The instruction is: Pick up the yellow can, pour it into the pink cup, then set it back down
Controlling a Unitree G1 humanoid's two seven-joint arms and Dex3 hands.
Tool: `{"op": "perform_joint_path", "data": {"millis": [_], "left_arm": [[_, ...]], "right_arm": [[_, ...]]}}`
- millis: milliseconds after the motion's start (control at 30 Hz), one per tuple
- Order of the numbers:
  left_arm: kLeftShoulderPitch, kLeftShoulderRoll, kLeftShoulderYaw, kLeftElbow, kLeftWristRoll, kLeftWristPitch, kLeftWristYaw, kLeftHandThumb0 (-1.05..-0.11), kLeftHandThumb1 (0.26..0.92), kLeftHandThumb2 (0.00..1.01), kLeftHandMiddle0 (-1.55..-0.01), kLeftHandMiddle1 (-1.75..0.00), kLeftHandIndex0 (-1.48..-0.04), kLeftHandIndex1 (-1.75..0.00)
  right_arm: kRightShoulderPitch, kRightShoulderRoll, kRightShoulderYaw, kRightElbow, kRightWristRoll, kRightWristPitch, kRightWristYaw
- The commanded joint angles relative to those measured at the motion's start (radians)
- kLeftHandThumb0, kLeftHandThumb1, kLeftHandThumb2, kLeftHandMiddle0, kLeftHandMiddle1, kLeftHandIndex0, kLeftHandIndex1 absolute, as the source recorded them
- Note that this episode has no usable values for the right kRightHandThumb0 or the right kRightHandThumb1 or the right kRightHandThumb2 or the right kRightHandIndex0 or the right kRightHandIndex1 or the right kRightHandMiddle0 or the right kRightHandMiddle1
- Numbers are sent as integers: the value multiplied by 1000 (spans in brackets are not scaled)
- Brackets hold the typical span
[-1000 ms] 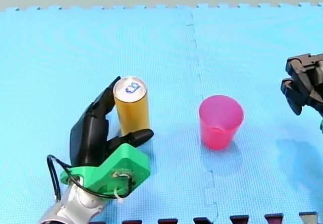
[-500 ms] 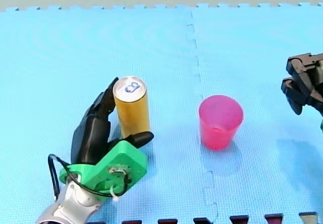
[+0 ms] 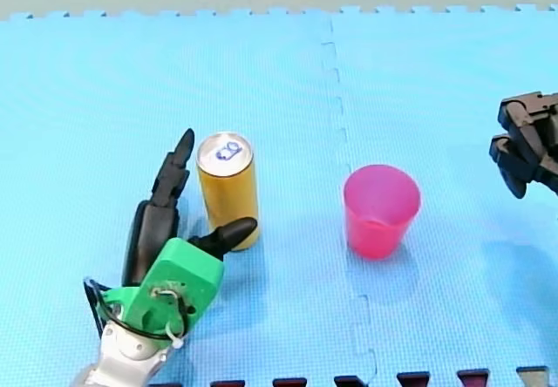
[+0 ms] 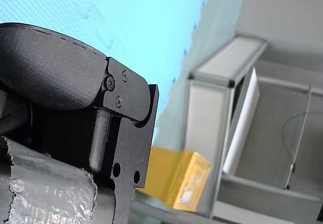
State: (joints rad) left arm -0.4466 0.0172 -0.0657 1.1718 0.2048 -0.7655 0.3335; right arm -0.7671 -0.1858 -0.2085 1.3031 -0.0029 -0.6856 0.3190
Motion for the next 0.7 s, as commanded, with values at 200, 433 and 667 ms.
{"op": "perform_joint_path", "data": {"millis": [200, 433, 667], "left_arm": [[0, -26, 91, 0, -126, -9, -131, -1048, 843, 4, -227, -31, -204, -15], [16, -22, 134, -2, -171, -27, -204, -1048, 892, 22, -228, -23, -205, -9], [50, -16, 141, -12, -169, -45, -242, -1048, 887, 12, -226, -18, -207, -7]], "right_arm": [[-2, -12, 1, 2, -3, -2, -11], [-2, -14, 3, 3, -6, 1, -25], [0, -9, 7, 2, -10, -1, -50]]}}
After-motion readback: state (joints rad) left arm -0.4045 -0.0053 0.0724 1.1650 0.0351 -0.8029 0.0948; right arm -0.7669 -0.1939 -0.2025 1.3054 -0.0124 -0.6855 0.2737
